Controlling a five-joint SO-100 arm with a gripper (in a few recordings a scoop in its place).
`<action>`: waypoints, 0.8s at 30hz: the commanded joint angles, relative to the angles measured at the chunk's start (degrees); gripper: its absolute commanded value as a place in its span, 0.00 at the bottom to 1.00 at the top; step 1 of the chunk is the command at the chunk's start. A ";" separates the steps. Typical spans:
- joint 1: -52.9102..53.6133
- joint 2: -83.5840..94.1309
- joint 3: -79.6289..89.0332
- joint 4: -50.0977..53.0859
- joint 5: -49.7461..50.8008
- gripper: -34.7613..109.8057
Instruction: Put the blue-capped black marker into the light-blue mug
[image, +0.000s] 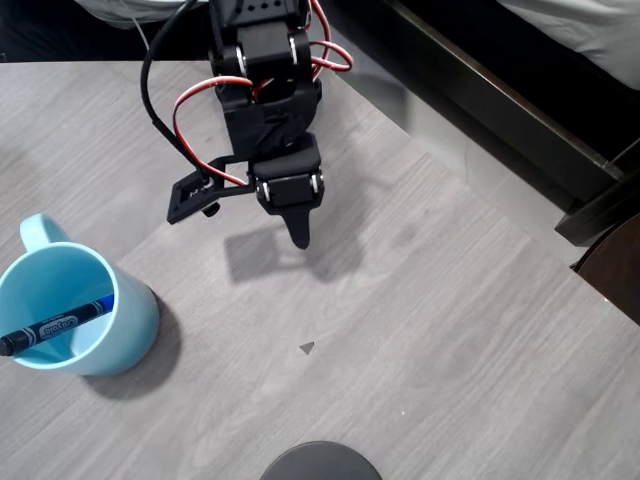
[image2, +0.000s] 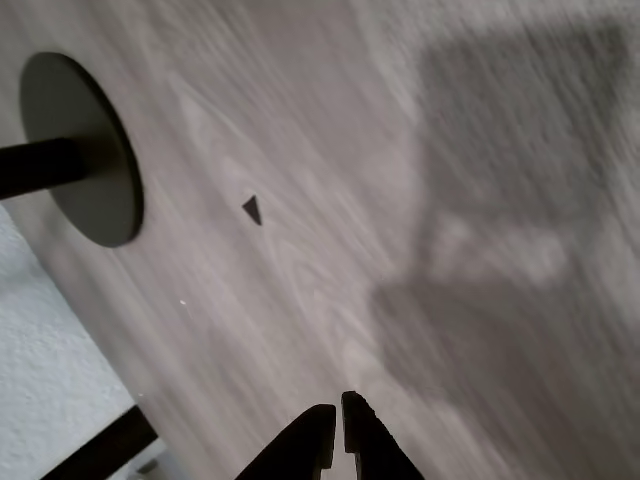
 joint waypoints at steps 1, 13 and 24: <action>0.88 3.25 2.02 -1.14 -0.70 0.24; 0.70 16.44 15.64 -4.22 -2.29 0.24; 1.32 42.36 28.56 2.72 -4.48 0.24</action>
